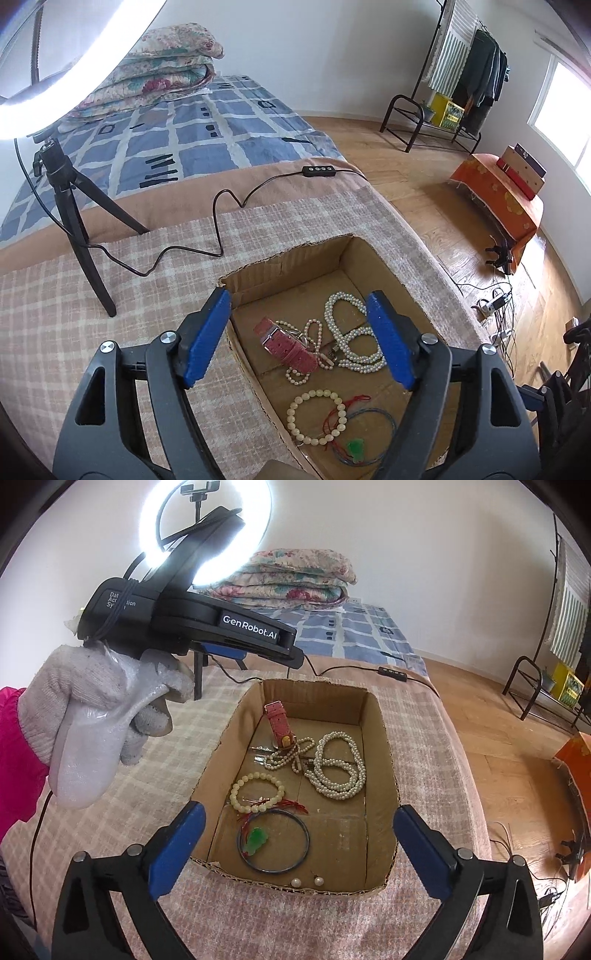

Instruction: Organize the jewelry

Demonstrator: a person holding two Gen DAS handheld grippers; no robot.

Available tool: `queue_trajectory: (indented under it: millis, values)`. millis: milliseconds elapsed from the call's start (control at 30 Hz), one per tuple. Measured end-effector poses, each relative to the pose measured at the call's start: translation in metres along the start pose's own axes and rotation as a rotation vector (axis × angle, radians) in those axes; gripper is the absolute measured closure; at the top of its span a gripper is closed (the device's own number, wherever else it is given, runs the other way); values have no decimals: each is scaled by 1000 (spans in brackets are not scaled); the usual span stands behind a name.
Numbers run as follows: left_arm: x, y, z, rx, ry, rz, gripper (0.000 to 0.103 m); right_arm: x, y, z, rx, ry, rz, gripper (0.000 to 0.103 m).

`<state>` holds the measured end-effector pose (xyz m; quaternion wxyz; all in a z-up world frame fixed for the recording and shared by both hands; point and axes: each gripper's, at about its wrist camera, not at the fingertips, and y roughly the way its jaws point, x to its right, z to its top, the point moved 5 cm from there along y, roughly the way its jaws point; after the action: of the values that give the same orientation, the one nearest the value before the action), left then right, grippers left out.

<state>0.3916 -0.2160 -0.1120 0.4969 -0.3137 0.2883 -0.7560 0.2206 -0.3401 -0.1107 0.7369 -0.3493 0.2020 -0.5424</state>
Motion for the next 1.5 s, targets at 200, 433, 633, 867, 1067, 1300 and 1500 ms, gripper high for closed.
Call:
queue_trajectory:
  millis: [200,433,633,867,1067,1300,1500]
  values:
    - [4,-6,-4,-2,22,12,25,-3,-2,-2,-10,-17,-15,0]
    - [6,-24,-5,15,27,17,25,-2,-12,3,12,2,-24,0]
    - [7,-43,-4,36,36,25,25,-2,-24,4,27,19,-36,0]
    - [9,-66,-6,51,45,37,24,-3,-40,7,55,22,-58,0]
    - [9,-90,-9,74,46,45,24,-7,-54,9,76,27,-70,0]
    - [2,-133,-18,124,47,56,24,-10,-72,8,94,41,-104,0]
    - [-5,-175,-35,168,46,62,22,-13,-91,4,112,76,-124,0]
